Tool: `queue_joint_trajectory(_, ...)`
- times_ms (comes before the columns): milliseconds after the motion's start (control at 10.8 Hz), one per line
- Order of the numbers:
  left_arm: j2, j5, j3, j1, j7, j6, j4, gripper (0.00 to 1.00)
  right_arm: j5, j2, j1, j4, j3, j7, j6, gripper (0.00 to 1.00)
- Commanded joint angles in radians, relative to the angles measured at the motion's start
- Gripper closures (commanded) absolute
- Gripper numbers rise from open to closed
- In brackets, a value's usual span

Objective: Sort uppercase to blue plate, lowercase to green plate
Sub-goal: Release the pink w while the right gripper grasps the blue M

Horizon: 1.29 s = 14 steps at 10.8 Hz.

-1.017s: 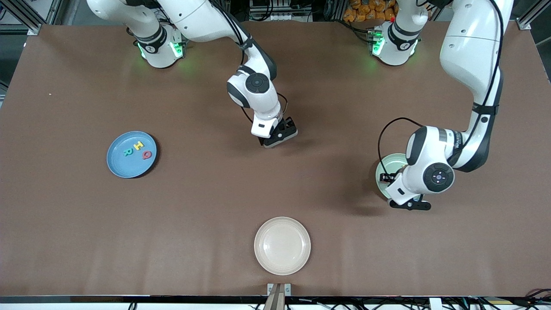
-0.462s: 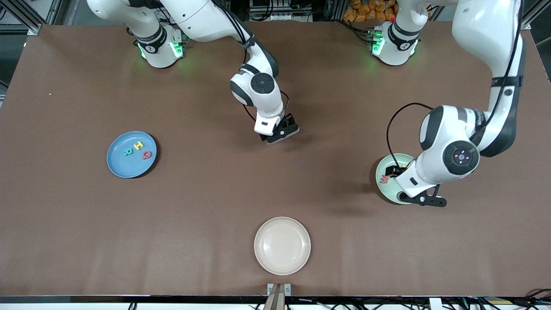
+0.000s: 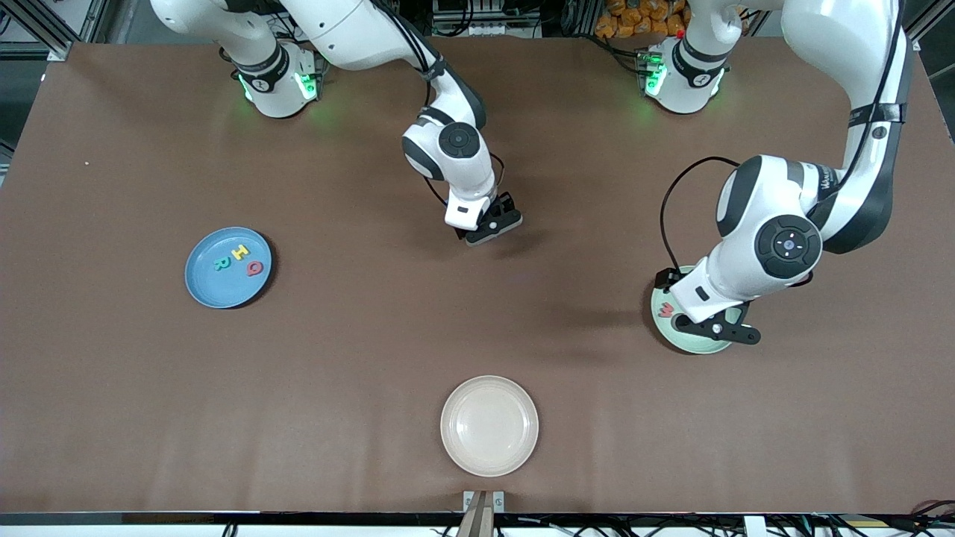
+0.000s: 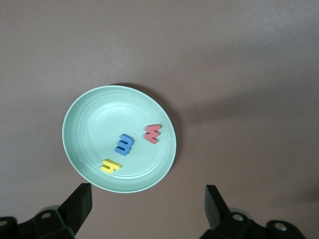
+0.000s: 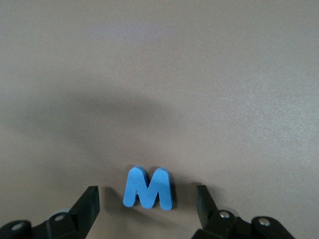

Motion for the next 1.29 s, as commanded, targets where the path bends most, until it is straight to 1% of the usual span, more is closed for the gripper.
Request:
queue_joint_trajectory(0, -0.018, 0.008, -0.003, 0.008, -0.002, -0.006, -0.018, 0.0, -0.029, 0.017, 0.003, 0.015, 0.003, 0.022, -0.006, 0.25)
queue_joint_trajectory(185, -0.015, 0.006, -0.003, 0.0, -0.006, -0.006, -0.022, 0.0, -0.05, 0.024, 0.003, 0.018, 0.003, 0.023, -0.005, 0.42)
queue_joint_trajectory(277, -0.009, 0.006, -0.004, 0.0, -0.006, -0.006, -0.022, 0.0, -0.05, 0.026, 0.004, 0.018, 0.003, 0.023, -0.005, 0.47)
queue_joint_trajectory(370, -0.006, 0.005, -0.004, 0.0, -0.006, -0.005, -0.022, 0.0, -0.05, 0.031, 0.003, 0.018, 0.003, 0.023, -0.005, 0.54)
queue_joint_trajectory(647, -0.006, 0.005, -0.006, 0.009, -0.003, -0.006, -0.024, 0.0, -0.05, 0.031, 0.003, 0.021, 0.003, 0.022, -0.005, 0.65)
queue_joint_trajectory(1017, -0.007, 0.003, -0.006, 0.008, -0.005, -0.006, -0.029, 0.0, -0.05, 0.017, -0.006, 0.021, 0.0, 0.01, -0.01, 0.67)
queue_joint_trajectory(1202, -0.006, 0.003, -0.007, -0.001, -0.008, -0.005, -0.032, 0.0, -0.049, 0.006, -0.031, 0.035, -0.005, -0.042, -0.057, 0.67)
